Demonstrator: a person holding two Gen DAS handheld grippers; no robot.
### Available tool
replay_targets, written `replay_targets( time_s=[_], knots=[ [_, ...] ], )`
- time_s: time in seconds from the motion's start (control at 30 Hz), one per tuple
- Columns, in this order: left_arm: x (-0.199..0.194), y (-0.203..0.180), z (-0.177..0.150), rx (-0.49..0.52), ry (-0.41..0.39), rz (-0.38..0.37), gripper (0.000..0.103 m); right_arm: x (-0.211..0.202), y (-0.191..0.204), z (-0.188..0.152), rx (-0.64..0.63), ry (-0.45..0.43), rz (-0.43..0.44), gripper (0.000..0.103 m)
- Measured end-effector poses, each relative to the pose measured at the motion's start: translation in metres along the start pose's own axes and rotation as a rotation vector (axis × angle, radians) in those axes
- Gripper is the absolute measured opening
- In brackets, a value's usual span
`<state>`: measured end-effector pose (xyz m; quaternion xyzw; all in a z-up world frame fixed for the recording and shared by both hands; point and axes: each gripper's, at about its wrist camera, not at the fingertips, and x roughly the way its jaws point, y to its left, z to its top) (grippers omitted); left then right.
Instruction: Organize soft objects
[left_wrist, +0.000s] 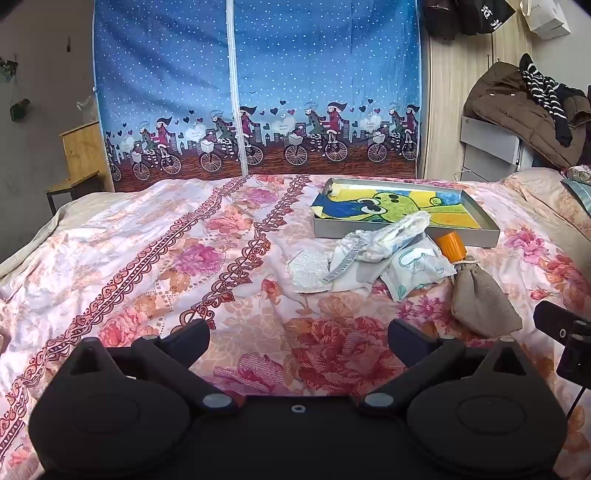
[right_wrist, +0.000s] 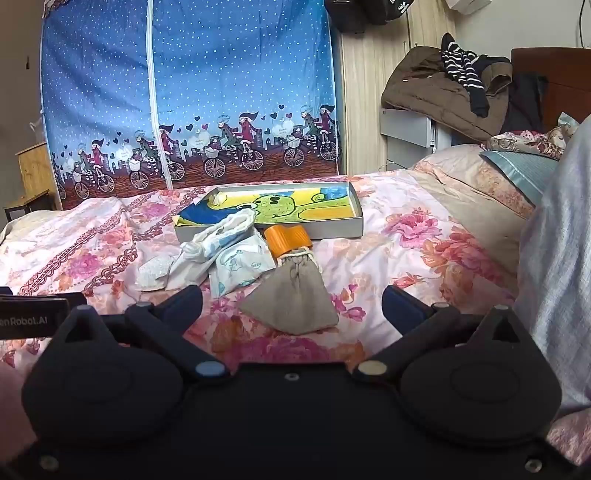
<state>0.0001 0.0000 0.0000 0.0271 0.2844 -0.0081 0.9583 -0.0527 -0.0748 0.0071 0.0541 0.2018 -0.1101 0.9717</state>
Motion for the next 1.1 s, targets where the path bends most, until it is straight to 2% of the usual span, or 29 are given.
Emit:
replay_targets(
  time_s=[1.1],
  knots=[
    [0.0, -0.0001, -0.0001, 0.003, -0.003, 0.002, 0.102, 0.0013, 0.0033, -0.0002, -0.002, 0.004, -0.001, 0.103]
  ],
)
